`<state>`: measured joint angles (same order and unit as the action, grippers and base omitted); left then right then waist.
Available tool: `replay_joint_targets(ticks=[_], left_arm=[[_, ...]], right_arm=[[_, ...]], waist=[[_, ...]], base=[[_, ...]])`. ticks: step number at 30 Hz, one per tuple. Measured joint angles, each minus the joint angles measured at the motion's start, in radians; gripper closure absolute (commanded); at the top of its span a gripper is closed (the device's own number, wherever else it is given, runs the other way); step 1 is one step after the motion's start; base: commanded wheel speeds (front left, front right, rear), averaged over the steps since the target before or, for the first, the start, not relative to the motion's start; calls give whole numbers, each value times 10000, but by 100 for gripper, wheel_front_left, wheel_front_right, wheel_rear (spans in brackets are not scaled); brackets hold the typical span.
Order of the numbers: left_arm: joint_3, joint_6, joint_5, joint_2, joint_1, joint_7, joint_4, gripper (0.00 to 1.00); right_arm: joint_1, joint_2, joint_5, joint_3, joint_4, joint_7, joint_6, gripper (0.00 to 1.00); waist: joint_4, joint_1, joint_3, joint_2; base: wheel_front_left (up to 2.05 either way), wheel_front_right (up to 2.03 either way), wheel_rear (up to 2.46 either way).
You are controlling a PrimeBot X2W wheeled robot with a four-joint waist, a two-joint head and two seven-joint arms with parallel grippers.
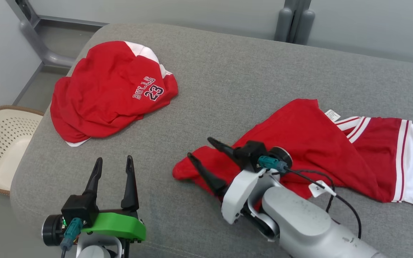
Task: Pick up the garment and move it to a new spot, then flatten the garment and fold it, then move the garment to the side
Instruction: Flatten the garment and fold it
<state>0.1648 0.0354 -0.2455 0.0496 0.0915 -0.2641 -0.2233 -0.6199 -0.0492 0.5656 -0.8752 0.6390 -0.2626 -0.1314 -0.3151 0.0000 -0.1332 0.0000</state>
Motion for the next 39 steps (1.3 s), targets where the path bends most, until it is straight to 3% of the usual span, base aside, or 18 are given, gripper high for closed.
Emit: replay_joint_targets(ticks=[12, 18, 28, 39], left_arm=[[-81, -4, 21, 0, -35, 2, 59, 0], [0, -12, 29, -2, -29, 2, 119, 0], [280, -2, -38, -2, 203, 2, 102, 0], [652, 132, -257, 0, 368, 0, 178, 0]], right_arm=[[68, -2104, -244, 2401, -77, 0, 0, 0], [-184, -2709, -408, 3068, 460, 0, 0, 0], [-1623, -2997, -318, 2673, 2698, 788, 0, 0], [-2060, -3093, 447, 1908, 4391, 1300, 0, 0]], waist=[[501, 0, 100, 0], [498, 0, -65, 0], [38, 0, -445, 0], [-613, 0, -975, 0]], base=[[0, 0, 0], [0, 0, 0], [0, 0, 0], [0, 0, 0]])
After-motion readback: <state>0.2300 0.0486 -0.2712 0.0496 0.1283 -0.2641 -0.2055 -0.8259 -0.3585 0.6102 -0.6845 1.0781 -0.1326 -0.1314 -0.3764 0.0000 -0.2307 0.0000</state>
